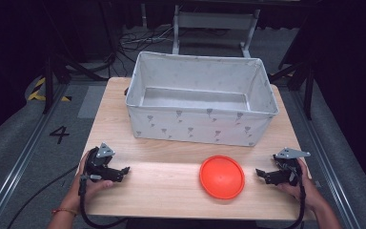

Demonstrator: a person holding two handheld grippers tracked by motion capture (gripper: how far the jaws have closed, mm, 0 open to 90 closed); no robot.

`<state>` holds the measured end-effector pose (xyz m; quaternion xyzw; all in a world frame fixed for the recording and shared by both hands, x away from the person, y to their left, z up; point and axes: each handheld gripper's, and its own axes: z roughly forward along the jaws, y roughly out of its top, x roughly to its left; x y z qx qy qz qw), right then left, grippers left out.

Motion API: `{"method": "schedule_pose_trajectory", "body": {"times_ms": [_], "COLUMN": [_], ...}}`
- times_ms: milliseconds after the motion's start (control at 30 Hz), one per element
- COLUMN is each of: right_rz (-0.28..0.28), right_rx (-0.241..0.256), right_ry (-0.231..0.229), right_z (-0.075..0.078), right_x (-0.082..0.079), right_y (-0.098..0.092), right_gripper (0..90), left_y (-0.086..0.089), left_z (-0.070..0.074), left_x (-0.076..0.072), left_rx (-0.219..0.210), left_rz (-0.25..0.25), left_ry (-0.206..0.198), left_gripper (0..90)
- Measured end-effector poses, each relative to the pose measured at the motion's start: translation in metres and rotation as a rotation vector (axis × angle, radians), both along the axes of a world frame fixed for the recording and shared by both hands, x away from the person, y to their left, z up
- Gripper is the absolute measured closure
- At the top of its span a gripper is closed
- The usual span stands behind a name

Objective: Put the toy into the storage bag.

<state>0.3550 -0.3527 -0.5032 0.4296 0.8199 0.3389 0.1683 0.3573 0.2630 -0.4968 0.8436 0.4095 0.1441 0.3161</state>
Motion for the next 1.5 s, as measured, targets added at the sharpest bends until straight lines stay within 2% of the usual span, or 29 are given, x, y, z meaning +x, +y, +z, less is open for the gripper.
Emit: {"method": "schedule_pose_trajectory", "body": {"times_ms": [33, 200, 500, 533, 600, 667, 933, 1300, 1433, 1500], "right_rz": [0.008, 0.040, 0.028, 0.023, 0.035, 0.043, 0.124, 0.259, 0.278, 0.289], "right_rx": [-0.001, 0.002, 0.005, -0.001, -0.007, -0.009, 0.073, 0.085, 0.067, 0.059], "right_ry": [0.000, 0.006, 0.005, 0.012, 0.012, 0.015, 0.002, 0.008, 0.019, 0.046], "right_z": [0.000, 0.001, 0.002, 0.003, 0.007, 0.011, 0.028, 0.037, 0.031, 0.024], "right_x": [0.000, 0.001, 0.001, 0.001, 0.000, -0.002, -0.009, -0.017, -0.016, -0.014], "right_y": [0.000, -0.003, -0.004, -0.003, -0.002, 0.001, 0.021, 0.066, 0.081, 0.088], "right_gripper": [0.5, 1.2, 7.3, 9.7, 23.1, 18.9, 21.1, 21.1, 19.7, 20.0], "left_y": [0.001, 0.003, 0.004, 0.004, 0.004, 0.004, 0.004, 0.004, 0.004, 0.004], "left_z": [0.000, 0.000, 0.000, 0.000, 0.000, 0.000, 0.000, 0.000, 0.000, 0.000], "left_x": [-0.001, -0.004, -0.004, -0.004, -0.004, -0.005, -0.005, -0.005, -0.005, -0.005], "left_rx": [-0.006, -0.006, -0.006, -0.007, -0.008, -0.006, -0.005, -0.005, -0.005, -0.005], "left_rz": [-0.004, -0.003, -0.015, -0.015, -0.011, -0.007, -0.008, -0.007, -0.007, -0.007], "left_ry": [0.011, 0.006, 0.002, 0.005, 0.004, 0.008, 0.006, 0.006, 0.006, 0.006], "left_gripper": [0.1, 0.2, 0.2, 0.2, 0.2, 0.2, 0.2, 0.2, 0.2, 0.2]}}
